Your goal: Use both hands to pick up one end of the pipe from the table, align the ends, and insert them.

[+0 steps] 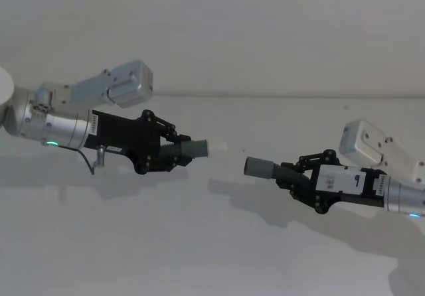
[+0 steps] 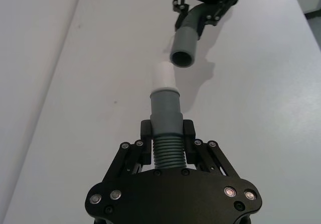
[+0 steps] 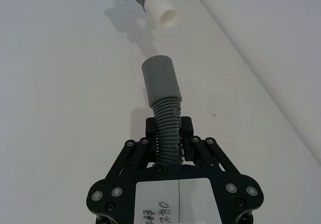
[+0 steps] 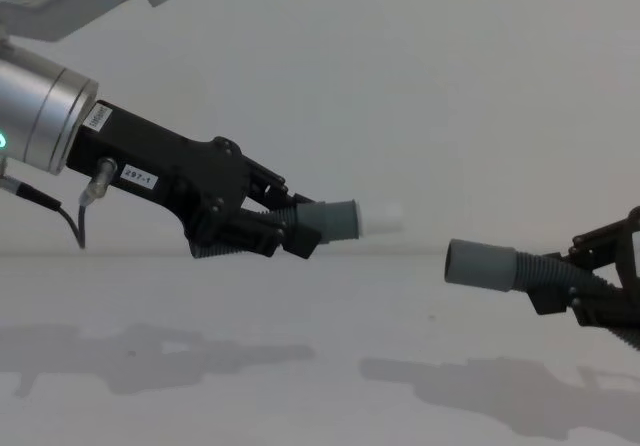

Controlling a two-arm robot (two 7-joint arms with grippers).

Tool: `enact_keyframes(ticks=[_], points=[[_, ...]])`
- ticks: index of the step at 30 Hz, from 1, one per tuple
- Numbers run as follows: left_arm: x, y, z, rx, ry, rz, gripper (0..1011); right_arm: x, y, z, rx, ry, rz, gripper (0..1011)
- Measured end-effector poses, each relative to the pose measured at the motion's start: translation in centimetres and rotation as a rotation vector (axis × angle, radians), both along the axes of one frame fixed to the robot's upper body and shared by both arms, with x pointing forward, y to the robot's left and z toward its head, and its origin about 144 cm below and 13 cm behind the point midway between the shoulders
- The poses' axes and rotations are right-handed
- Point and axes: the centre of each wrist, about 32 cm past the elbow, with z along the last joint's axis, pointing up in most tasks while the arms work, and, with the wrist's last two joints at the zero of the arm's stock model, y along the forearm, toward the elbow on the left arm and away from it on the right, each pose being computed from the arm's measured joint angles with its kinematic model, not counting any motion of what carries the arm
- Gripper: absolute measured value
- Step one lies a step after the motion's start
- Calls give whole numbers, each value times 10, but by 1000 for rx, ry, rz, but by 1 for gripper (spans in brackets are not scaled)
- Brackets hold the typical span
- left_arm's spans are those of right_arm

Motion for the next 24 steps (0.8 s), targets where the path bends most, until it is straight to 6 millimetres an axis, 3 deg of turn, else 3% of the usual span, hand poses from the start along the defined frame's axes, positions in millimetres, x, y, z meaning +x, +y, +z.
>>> enact_keyframes(ticks=[24], points=[[2,0,1,33,31,-61,351,1,8,4,4,-11,28,274]])
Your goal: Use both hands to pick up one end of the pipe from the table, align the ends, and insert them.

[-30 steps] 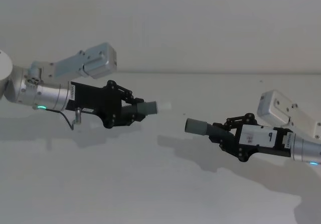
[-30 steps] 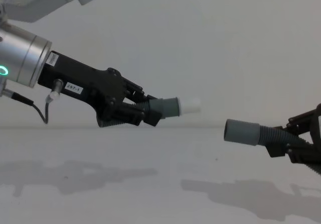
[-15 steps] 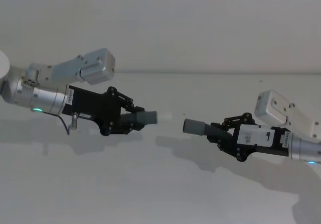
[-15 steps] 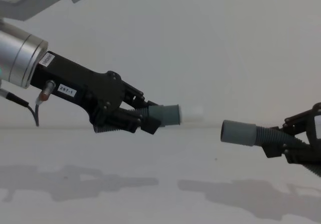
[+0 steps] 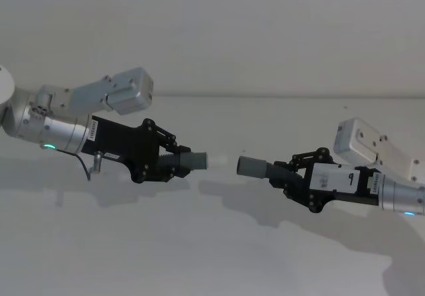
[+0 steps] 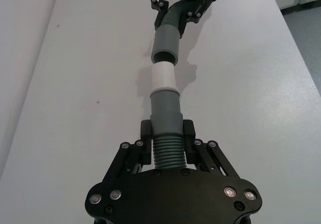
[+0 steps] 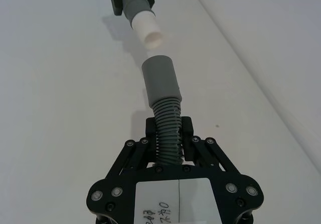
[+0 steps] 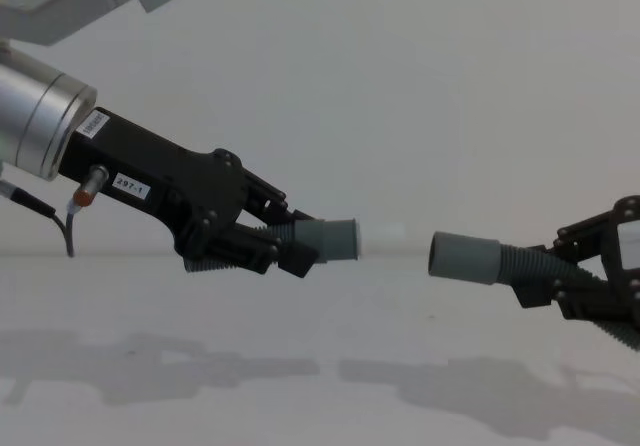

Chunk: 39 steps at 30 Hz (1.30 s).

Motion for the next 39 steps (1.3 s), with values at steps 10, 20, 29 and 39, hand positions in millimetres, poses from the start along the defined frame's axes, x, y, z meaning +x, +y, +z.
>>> enact_keyframes(ticks=[10,20,29,39], points=[[1,-1,-1,3,6,-4,351,-1,4,3,2,-5,10,274],[1,0,-2,-3,10,-3,351,0,6,3,2,-8,12,274],[1,1,-3,-11,13,-3,351,1,7,3,1,-8,6,274],[2,1,-4,-14,16,-4,351,2,8,4,1,-11,7,274]])
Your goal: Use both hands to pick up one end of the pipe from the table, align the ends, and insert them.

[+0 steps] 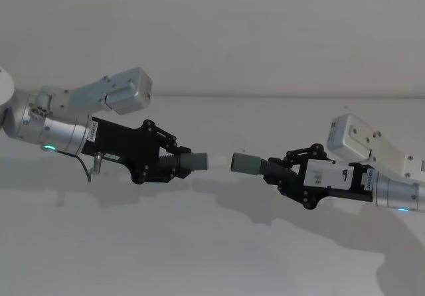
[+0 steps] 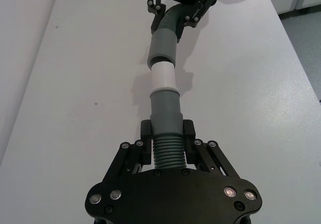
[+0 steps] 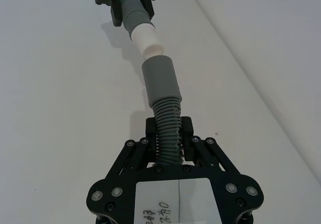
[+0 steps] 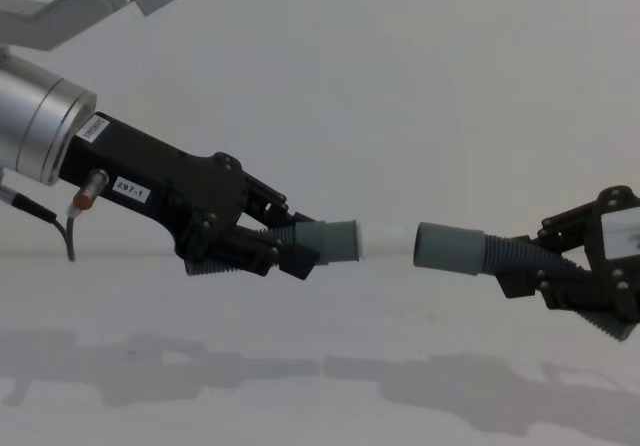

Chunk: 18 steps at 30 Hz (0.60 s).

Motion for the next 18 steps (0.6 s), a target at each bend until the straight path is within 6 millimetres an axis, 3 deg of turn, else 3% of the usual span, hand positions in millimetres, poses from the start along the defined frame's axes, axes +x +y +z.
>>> enact_keyframes(ticks=[18], points=[[1,-1,0,8,1,-4,351,-1,1,3,-5,-12,12,274]])
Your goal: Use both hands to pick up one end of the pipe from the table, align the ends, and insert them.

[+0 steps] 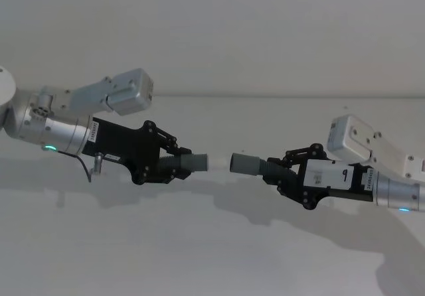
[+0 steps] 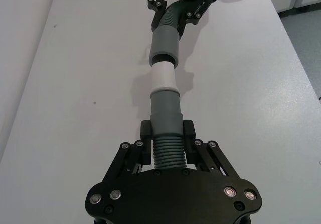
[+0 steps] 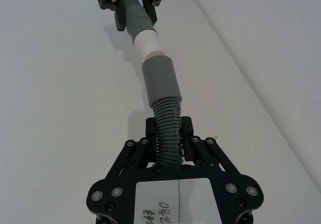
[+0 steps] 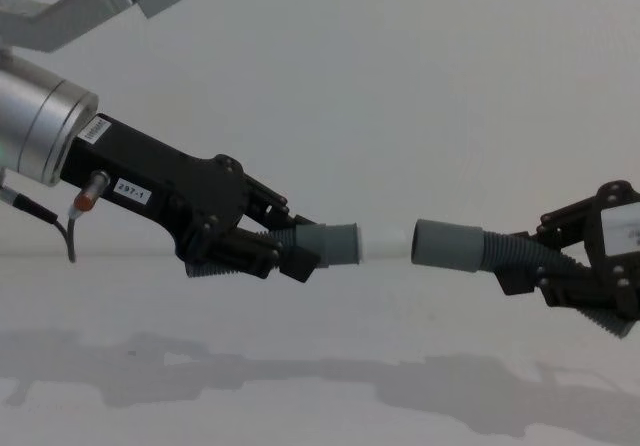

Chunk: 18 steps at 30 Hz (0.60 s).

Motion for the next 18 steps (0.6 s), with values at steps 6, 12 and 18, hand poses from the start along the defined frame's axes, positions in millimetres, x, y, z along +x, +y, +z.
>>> enact_keyframes(ticks=[6,12,18], points=[[0,0,0,-1,0,-1,351,-1,0,0,-3,-3,2,274],[0,-1,0,-3,0,-3,351,-1,1,-1,-5,-5,6,274],[1,-2,-1,-6,3,-7,351,0,2,-1,-5,-8,6,274]])
